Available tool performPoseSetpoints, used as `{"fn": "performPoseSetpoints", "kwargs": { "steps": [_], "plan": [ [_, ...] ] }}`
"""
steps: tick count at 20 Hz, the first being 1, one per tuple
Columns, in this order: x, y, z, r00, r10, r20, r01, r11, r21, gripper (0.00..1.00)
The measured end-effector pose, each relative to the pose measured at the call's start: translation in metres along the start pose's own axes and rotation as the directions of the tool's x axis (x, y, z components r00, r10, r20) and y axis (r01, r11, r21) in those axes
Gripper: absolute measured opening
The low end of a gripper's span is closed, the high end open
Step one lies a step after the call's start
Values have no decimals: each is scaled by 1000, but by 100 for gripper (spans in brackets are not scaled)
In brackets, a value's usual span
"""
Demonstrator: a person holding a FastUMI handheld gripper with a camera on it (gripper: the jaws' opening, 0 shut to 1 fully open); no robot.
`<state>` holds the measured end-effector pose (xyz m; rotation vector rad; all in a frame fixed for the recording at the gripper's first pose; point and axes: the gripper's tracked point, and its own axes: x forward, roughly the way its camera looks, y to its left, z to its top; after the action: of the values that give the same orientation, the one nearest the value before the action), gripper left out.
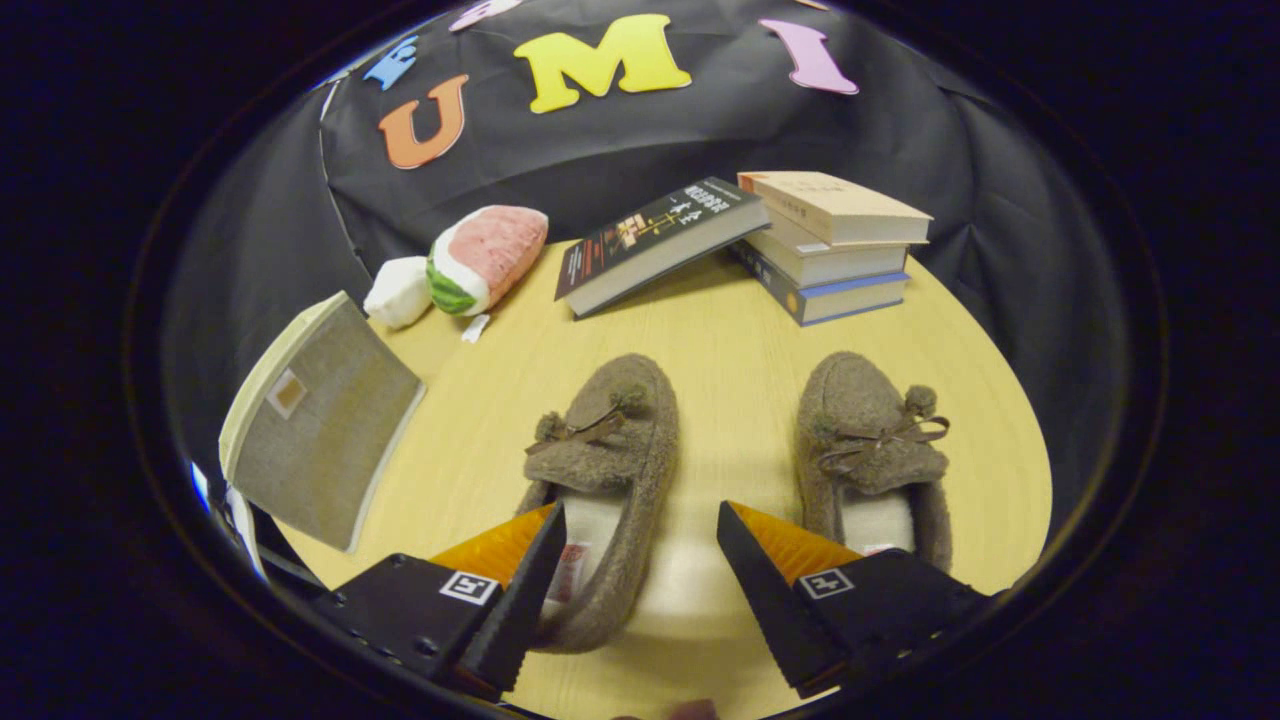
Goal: Open the storage box then place both shoes into the box .Put the left shoe in first, then the right shoe, with the right side of both shoes facing outward in a uniform manner.
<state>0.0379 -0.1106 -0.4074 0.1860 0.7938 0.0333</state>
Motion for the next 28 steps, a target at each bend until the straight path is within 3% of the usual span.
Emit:
{"fn": "performPoseSetpoints", "kwargs": {
  "steps": [3, 8, 9, 11, 19, 28],
  "plan": [
    [14, 0, 3, 1000, 4, -11, -4, 1000, 19, 76],
    [26, 1, 9, 999, 1, -35, 2, 997, 81, 22],
    [27, 0, 9, 999, -13, -39, 16, 996, 88, 22],
    [28, -1, 11, 999, -14, -52, 20, 992, 126, 1],
    [-2, 28, 32, 998, 22, -66, 0, 952, 307, 0],
    [-93, 152, 103, 997, 24, 76, -51, 920, 387, 0]
  ]
}}
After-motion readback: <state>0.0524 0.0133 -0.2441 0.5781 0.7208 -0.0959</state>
